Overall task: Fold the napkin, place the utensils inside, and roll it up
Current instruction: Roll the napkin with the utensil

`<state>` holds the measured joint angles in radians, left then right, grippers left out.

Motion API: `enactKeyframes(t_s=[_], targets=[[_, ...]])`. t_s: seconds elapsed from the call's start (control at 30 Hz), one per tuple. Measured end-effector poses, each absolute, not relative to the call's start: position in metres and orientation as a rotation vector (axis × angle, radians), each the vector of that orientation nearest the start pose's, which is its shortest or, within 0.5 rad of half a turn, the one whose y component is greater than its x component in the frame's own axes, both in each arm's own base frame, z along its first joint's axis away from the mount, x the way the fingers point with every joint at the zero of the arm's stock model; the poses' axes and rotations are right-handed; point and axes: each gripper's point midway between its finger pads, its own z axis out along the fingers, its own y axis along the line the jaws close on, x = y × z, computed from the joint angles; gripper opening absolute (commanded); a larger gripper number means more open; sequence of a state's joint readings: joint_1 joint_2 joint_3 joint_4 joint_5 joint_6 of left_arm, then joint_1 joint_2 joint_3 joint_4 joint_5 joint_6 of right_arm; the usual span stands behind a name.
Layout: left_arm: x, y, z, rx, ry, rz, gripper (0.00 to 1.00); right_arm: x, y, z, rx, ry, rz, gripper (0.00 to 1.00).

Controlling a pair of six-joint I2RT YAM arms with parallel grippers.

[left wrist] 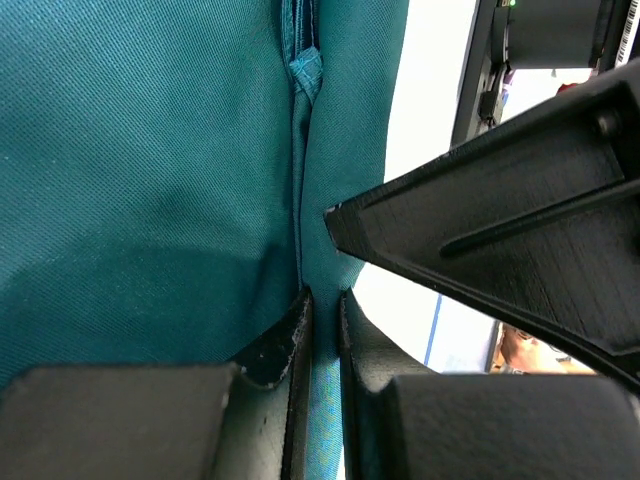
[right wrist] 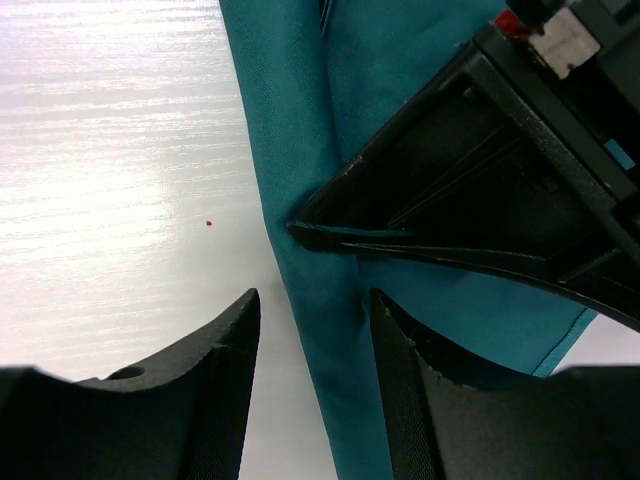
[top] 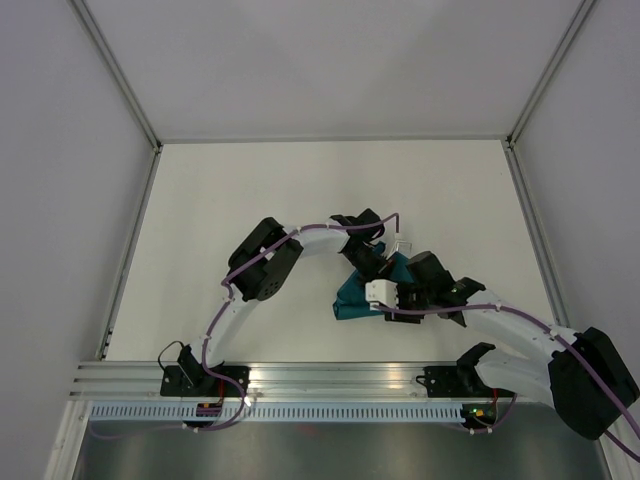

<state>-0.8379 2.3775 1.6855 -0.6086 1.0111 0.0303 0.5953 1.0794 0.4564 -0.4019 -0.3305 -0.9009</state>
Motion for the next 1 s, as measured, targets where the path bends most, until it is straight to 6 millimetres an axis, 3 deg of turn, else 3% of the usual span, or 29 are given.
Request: enactKeyframes(t_s=[0.37,0.5,0.7,1.0], targets=[[0.189,-0.423,0.013,1.373,2.548,-1.620,0.15,0.188,0.163,0.018,-1.823,1.741,0.290,0.52],[0.190,-0.421,0.013,1.366,2.557,-1.620,0.19,0.191,0.167,0.017,-1.820,1.726,0.286,0.43],[0.193,-0.417,0.013,1.346,2.582,-1.610,0.29,0.195,0.171,0.015,-1.841,1.712,0.287,0.21],[0.205,-0.412,0.016,1.225,2.669,-1.584,0.36,0.199,0.175,0.015,-1.863,1.720,0.291,0.13]])
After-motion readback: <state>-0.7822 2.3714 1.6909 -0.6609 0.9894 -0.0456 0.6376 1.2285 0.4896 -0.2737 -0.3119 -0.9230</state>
